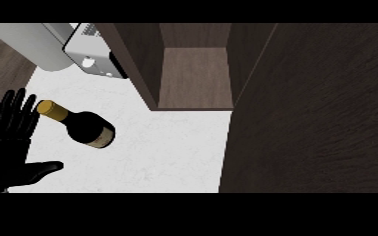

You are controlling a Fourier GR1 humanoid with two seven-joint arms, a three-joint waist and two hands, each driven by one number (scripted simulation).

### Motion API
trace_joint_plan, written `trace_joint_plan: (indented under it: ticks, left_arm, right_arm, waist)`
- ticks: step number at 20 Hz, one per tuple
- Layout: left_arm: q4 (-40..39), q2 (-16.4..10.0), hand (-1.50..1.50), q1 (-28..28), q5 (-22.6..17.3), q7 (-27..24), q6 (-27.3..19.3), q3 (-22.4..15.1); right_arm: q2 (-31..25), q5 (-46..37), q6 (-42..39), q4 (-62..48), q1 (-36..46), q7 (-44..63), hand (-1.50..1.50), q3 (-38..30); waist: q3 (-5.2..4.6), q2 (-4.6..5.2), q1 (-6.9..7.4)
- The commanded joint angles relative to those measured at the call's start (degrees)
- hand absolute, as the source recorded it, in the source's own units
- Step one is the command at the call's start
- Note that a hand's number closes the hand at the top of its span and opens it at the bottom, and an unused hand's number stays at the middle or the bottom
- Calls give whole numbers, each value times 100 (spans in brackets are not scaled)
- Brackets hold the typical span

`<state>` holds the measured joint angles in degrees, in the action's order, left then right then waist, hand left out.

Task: Pick up the wine, place it into the cabinet and close the cabinet

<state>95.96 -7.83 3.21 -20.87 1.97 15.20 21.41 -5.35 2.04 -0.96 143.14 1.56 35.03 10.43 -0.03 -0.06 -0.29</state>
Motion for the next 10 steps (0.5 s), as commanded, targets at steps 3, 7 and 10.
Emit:
trace_joint_plan:
  ticks: [3,7,10]
  left_arm:
    - [-1040,-100,-150,-198,316,-751,227,49]
    - [-1266,-151,-150,-183,234,-848,350,75]
    - [-1460,-205,-150,-230,300,-957,358,60]
  right_arm:
    - [-188,518,16,732,374,826,-150,-419]
    - [215,-49,26,567,-239,-110,-150,152]
    - [-62,316,51,1032,-11,628,-150,-266]
  waist:
    - [0,4,6]
    - [3,-2,7]
    - [1,-5,6]
